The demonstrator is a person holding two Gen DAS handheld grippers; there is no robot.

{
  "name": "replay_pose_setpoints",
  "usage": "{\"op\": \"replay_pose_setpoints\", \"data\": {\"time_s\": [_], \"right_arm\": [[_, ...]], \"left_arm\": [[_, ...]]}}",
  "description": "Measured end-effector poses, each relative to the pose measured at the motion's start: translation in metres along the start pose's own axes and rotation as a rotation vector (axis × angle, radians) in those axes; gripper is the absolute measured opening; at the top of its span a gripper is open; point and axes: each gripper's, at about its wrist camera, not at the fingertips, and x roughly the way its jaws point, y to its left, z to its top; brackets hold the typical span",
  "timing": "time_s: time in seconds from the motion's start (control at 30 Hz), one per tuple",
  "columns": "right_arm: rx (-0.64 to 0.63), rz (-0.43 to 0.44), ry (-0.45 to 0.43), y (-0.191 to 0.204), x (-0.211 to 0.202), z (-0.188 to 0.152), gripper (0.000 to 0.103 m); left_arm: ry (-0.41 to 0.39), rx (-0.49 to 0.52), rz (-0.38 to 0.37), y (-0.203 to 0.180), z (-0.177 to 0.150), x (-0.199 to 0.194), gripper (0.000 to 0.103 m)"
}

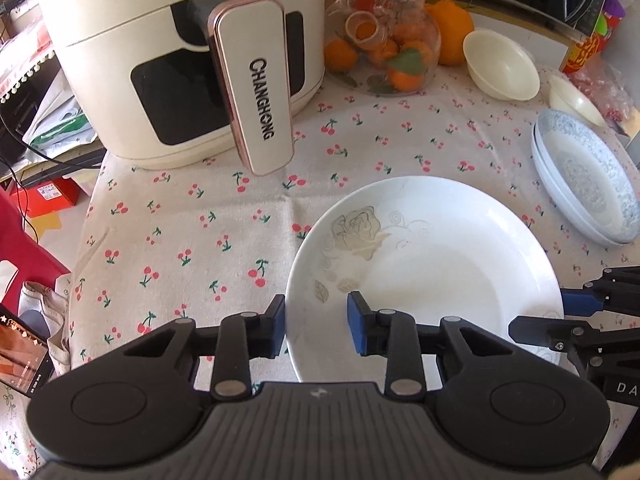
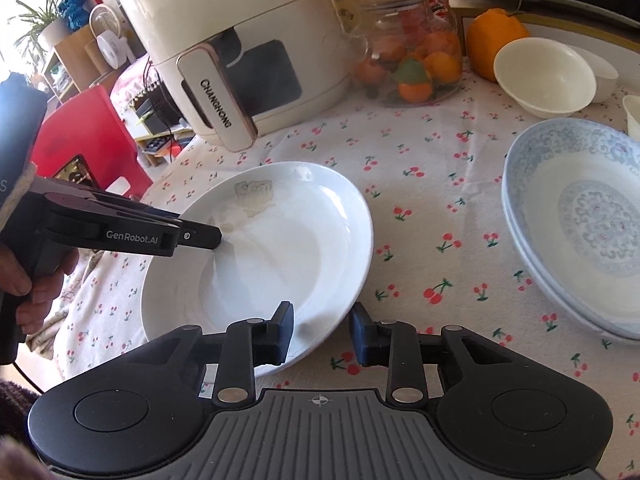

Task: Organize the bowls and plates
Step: 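Lift the white rose plate and carry it onto the blue plate stack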

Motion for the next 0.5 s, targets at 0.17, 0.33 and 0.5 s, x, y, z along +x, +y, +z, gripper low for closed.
{"op": "replay_pose_setpoints", "data": {"time_s": [0.17, 0.33, 0.5], "right_arm": [[0.018, -0.007, -0.021, -0.005, -0.004, 0.004, 0.030], [0.016, -0.015, -0.035, -0.006, -0.008, 0.007, 0.030], [0.026, -0.006, -0.059, -0.007, -0.014, 0.012, 0.030]], "left_arm": [[-0.014, -0.003, -0.007, -0.003, 0.002, -0.002, 0.029], [-0.030, -0.007, -0.011, -0.005, 0.003, -0.005, 0.029], [-0.056, -0.026, -0.023, -0.004, 0.004, -0.009, 0.028]]}}
